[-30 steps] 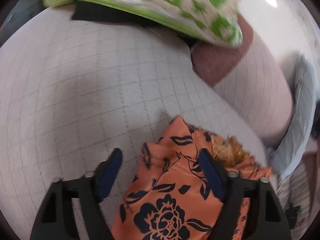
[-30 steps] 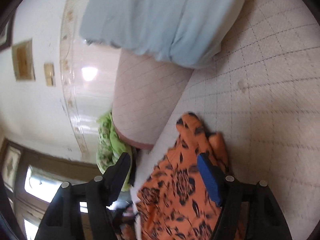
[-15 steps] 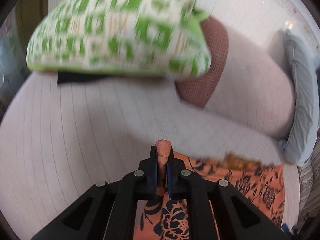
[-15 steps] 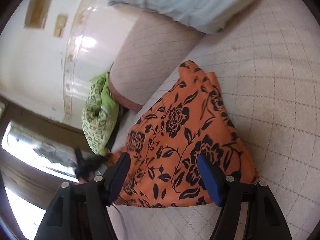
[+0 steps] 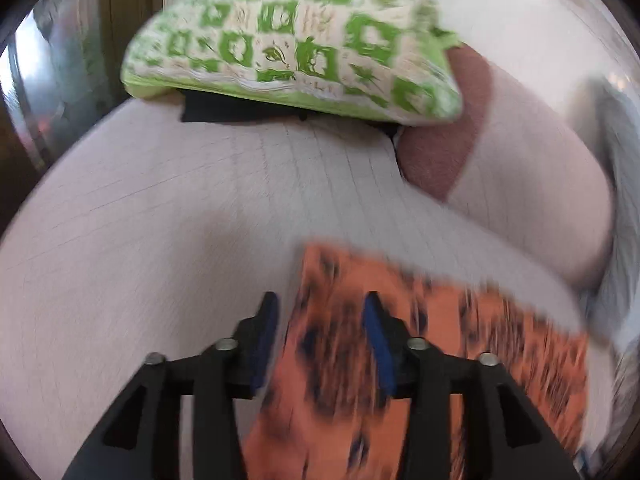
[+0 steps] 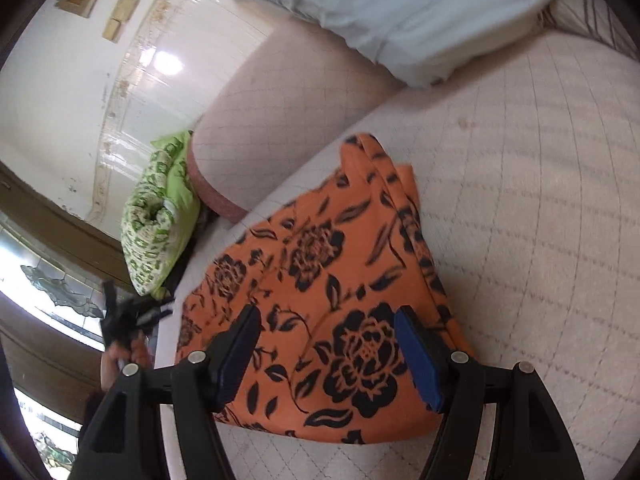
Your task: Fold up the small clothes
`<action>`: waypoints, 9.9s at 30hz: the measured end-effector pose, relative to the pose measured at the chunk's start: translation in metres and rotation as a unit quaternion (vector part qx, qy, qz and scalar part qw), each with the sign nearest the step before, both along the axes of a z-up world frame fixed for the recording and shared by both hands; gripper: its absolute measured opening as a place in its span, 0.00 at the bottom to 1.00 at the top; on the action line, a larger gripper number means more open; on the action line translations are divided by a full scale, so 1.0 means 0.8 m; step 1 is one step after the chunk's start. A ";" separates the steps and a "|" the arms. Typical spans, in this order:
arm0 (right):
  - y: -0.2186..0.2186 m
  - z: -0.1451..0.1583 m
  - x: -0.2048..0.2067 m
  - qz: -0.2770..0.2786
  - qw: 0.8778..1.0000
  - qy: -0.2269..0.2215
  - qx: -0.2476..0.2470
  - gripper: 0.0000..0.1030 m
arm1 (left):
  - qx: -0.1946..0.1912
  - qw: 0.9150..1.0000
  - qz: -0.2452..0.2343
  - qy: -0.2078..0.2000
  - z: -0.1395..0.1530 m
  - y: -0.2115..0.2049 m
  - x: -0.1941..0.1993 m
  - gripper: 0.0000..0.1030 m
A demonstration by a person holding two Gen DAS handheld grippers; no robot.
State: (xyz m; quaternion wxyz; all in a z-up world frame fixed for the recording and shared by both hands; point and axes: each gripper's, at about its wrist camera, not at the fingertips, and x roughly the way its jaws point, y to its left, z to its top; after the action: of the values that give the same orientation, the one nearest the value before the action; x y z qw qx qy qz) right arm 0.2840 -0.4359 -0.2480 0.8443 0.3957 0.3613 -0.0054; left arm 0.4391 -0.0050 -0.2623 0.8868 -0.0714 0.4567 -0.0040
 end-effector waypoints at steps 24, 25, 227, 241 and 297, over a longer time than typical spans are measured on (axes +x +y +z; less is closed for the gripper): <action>0.125 0.017 0.092 0.169 0.982 0.036 -0.082 0.12 | 0.021 0.999 0.008 0.034 -0.048 0.013 -0.094 0.65; 0.144 0.015 0.108 0.183 0.979 0.038 -0.078 0.12 | 0.040 0.998 0.012 0.040 -0.054 0.016 -0.092 0.65; 0.158 0.067 -0.073 0.242 0.968 0.041 -0.047 0.49 | -0.175 0.984 0.013 0.029 -0.091 0.032 -0.185 0.19; 0.209 -0.056 0.042 0.156 0.982 0.093 -0.051 0.15 | -0.148 0.987 -0.050 -0.031 -0.052 0.019 -0.186 0.18; 0.053 -0.002 -0.043 0.099 0.992 0.076 -0.017 0.23 | -0.009 0.965 -0.263 0.008 -0.071 -0.185 -0.232 0.74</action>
State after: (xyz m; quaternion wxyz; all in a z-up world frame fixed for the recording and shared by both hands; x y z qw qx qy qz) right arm 0.2493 -0.3931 -0.2497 0.8176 0.3420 0.4614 0.0417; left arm 0.2538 -0.1527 -0.3193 0.8501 0.0431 0.4664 -0.2409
